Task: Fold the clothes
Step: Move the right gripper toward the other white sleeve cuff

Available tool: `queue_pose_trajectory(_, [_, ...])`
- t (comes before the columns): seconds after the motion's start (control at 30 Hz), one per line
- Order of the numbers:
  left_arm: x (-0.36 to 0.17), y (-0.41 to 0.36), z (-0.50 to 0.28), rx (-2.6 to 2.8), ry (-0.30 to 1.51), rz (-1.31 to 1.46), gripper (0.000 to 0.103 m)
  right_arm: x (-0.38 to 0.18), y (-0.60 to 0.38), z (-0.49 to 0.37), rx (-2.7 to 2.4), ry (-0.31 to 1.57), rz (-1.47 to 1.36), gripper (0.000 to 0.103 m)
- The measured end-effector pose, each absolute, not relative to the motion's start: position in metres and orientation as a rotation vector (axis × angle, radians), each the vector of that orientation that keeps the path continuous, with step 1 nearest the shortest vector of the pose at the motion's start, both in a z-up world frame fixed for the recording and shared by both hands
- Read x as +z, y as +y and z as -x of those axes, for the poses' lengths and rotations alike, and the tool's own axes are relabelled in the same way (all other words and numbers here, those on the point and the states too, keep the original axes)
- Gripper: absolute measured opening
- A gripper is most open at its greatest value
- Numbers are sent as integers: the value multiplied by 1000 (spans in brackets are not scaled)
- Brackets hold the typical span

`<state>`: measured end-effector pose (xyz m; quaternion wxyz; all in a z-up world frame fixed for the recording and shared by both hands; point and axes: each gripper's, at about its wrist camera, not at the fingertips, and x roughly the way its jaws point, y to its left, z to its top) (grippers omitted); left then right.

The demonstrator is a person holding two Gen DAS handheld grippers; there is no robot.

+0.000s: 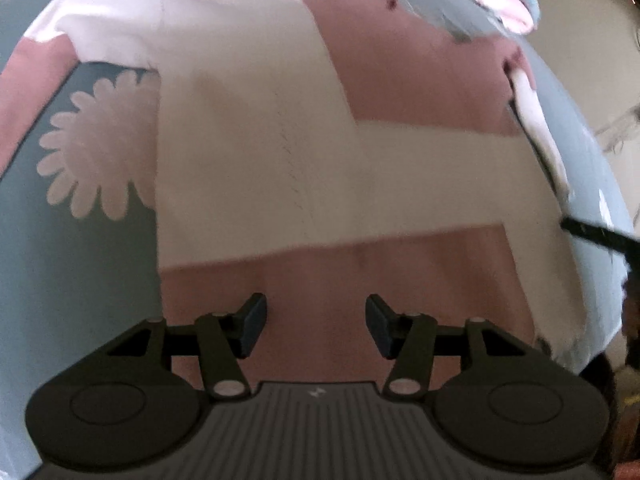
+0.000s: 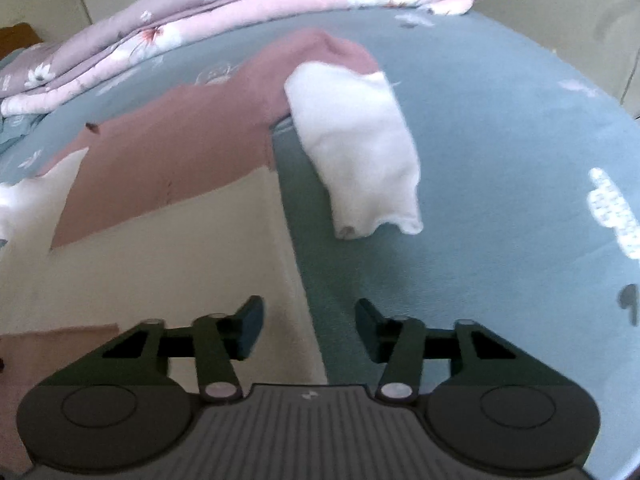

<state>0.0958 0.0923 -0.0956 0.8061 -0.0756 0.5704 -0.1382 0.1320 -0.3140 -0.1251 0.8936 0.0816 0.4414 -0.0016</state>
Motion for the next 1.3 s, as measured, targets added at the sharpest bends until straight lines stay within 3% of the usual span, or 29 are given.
queue_pose_trajectory(0.1, [-95, 88, -89, -304, 1207, 118, 57, -134, -311, -136, 16, 920, -164, 38])
queue_pose_trajectory(0.13, [-95, 87, -89, -303, 1209, 115, 60, -134, -309, -135, 19, 915, -154, 14])
queue_pose_trajectory(0.4, [-97, 84, -90, -299, 1212, 113, 71, -129, -315, -129, -14, 944, -187, 8])
queue_pose_trajectory(0.5, [-96, 82, -90, -297, 1213, 97, 72, -133, -320, -130, -3, 955, -230, 14])
queue_pose_trajectory(0.53, [-95, 82, -90, -291, 1217, 97, 72, -133, -321, -130, 0, 956, -243, 29])
queue_pose_trajectory(0.6, [-91, 84, -90, -265, 1226, 104, 72, -126, -331, -120, -13, 957, -305, 43])
queue_pose_trajectory(0.83, [-83, 88, -73, -282, 1244, 114, 72, -124, -342, -73, -21, 976, -326, 44])
queue_pose_trajectory(1.03, [-95, 91, -58, -239, 1328, 59, 72, -126, -319, -62, -93, 1012, -179, 53])
queue_pose_trajectory(1.17, [-76, 101, -54, -203, 1301, 96, 72, -105, -306, -60, -5, 932, -217, 54])
queue_pose_trajectory(1.3, [-45, 113, -50, -157, 1239, 119, 72, -101, -271, -69, 89, 921, -167, 63])
